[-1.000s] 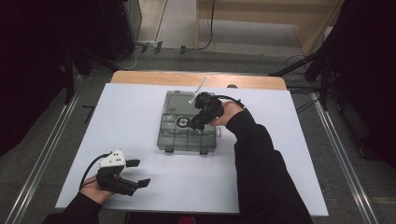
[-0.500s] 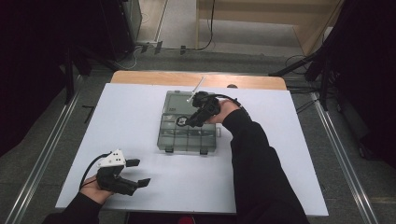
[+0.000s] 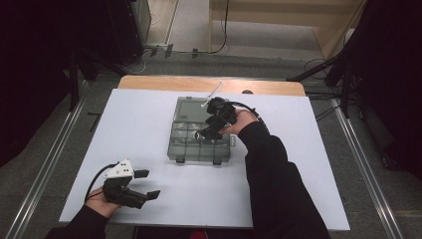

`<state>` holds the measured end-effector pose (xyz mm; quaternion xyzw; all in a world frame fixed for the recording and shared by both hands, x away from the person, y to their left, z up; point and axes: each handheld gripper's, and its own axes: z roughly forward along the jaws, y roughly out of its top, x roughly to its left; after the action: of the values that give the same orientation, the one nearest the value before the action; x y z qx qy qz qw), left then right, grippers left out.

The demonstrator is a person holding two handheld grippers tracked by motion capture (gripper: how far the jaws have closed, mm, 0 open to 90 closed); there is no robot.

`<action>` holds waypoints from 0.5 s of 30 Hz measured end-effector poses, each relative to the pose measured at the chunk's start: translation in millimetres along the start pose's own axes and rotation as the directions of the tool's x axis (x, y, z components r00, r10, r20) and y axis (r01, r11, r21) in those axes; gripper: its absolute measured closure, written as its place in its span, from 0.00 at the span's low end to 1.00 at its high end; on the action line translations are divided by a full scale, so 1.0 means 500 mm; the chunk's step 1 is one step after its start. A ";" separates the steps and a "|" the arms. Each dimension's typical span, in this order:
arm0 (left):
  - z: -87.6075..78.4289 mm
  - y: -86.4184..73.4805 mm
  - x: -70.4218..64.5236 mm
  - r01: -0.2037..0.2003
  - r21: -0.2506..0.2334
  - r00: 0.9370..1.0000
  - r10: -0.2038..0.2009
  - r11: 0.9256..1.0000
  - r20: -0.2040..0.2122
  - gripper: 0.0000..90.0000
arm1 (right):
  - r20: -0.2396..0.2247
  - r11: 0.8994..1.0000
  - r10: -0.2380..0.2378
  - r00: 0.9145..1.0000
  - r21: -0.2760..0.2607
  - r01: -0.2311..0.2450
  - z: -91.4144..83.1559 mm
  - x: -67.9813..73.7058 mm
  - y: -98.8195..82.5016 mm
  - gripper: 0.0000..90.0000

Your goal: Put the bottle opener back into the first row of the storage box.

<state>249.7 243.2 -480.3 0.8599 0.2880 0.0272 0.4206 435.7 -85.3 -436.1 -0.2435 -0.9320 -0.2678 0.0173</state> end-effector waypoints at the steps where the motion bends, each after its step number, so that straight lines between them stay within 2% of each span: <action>1: 0.000 0.000 0.000 0.001 0.000 1.000 -0.001 1.000 -0.001 0.16 | -0.001 1.000 0.011 1.000 -0.015 -0.011 -0.002 0.002 -0.004 0.36; 2: 0.000 0.000 0.000 0.001 0.000 1.000 -0.001 1.000 -0.002 0.16 | -0.013 0.998 0.035 0.999 -0.049 -0.035 -0.006 0.008 -0.013 0.31; 5: 0.000 0.000 0.000 0.003 0.002 1.000 -0.003 1.000 -0.001 0.16 | 0.000 0.998 0.037 0.999 -0.052 -0.037 -0.007 0.014 -0.019 0.28; 10: 0.000 -0.001 0.000 0.005 0.002 1.000 -0.005 1.000 -0.002 0.16 | 0.007 0.992 0.104 0.995 -0.066 -0.104 -0.009 0.032 -0.037 0.27; 15: 0.000 -0.002 0.000 0.009 0.001 1.000 -0.009 1.000 -0.005 0.16 | 0.023 0.990 0.125 0.992 -0.075 -0.123 -0.008 0.047 -0.047 0.27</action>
<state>249.2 243.6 -480.9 0.8587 0.2927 0.0273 0.4198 403.8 -94.5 -440.3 -0.3052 -0.9047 -0.2969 0.0119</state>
